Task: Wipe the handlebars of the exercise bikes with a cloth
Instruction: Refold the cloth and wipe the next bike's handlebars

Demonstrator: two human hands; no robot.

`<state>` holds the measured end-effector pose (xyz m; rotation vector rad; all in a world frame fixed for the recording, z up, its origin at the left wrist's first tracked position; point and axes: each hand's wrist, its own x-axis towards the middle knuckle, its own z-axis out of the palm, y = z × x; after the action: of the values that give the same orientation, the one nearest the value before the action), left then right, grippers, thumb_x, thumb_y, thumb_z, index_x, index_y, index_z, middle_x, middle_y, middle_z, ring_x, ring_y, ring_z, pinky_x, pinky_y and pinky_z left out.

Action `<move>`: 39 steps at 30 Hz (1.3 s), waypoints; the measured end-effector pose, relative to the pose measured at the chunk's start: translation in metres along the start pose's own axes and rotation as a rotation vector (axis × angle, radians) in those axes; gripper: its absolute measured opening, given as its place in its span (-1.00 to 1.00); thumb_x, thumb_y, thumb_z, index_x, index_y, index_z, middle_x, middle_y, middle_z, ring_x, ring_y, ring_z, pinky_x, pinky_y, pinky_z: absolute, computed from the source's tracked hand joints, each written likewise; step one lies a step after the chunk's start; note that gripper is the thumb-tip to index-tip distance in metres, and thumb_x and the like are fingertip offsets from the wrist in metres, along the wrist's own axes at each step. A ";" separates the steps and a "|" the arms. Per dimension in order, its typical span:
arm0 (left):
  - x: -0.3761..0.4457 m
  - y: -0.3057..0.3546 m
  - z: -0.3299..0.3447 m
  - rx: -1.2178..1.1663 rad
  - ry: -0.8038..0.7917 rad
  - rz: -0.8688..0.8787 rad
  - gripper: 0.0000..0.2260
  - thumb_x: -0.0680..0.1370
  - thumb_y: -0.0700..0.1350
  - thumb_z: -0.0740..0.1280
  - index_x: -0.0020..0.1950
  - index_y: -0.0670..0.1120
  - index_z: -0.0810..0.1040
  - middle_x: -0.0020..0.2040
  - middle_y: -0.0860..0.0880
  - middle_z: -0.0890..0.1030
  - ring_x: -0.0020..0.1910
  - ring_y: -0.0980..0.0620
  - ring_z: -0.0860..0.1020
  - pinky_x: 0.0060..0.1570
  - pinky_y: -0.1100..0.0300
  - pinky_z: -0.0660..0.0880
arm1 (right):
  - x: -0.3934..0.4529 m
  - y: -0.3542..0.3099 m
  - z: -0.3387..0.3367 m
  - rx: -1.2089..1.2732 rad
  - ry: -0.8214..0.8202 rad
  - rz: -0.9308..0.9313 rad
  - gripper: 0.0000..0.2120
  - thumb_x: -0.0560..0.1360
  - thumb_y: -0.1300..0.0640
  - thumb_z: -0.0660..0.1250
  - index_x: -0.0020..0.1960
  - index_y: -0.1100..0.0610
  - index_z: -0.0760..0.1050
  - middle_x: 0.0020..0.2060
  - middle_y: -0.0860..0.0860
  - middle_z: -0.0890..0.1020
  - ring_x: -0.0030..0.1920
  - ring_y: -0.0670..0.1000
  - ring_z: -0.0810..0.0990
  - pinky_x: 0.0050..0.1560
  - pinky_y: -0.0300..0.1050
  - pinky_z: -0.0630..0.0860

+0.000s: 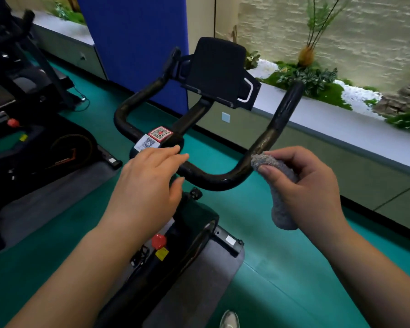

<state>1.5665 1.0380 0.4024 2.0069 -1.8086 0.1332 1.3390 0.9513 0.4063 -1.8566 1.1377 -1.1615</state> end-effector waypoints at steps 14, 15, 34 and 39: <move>0.029 -0.066 0.010 -0.039 0.026 -0.019 -0.66 0.49 -0.09 0.30 0.26 -0.05 0.56 0.25 0.04 0.55 0.25 -0.03 0.47 0.19 -0.13 0.45 | 0.047 -0.009 0.088 -0.253 -0.233 -0.388 -0.81 0.38 0.19 0.50 -0.01 0.12 0.63 -0.10 -0.04 0.62 -0.03 -0.03 0.56 0.05 -0.12 0.49; 0.032 -0.072 0.011 -0.055 0.026 0.011 -0.66 0.48 -0.09 0.29 0.25 -0.05 0.57 0.25 0.03 0.56 0.24 -0.04 0.47 0.18 -0.13 0.45 | 0.048 -0.011 0.099 -0.321 -0.226 -0.406 -0.81 0.38 0.16 0.49 -0.01 0.10 0.62 -0.10 -0.06 0.62 -0.04 0.00 0.55 0.03 -0.11 0.47; 0.072 -0.140 0.027 -0.255 -0.067 0.329 -0.65 0.53 -0.09 0.20 0.27 -0.08 0.56 0.24 0.02 0.56 0.20 -0.03 0.47 0.18 -0.09 0.43 | 0.041 -0.018 0.170 -0.578 -0.117 -0.329 -0.81 0.47 0.06 0.34 -0.05 0.11 0.68 -0.14 0.02 0.63 -0.14 0.14 0.56 -0.17 0.05 0.51; 0.075 -0.141 0.030 -0.313 -0.053 0.329 -0.67 0.53 -0.10 0.20 0.26 -0.10 0.57 0.22 0.01 0.57 0.20 -0.04 0.46 0.19 -0.09 0.43 | 0.020 -0.014 0.137 -0.669 -0.023 -0.249 -0.90 0.45 0.14 0.41 -0.06 0.12 0.68 -0.11 0.00 0.64 -0.12 0.10 0.56 -0.10 0.03 0.50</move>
<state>1.7068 0.9652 0.3667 1.5058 -2.0370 -0.1012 1.4742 0.9505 0.3720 -2.5670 1.4293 -0.9449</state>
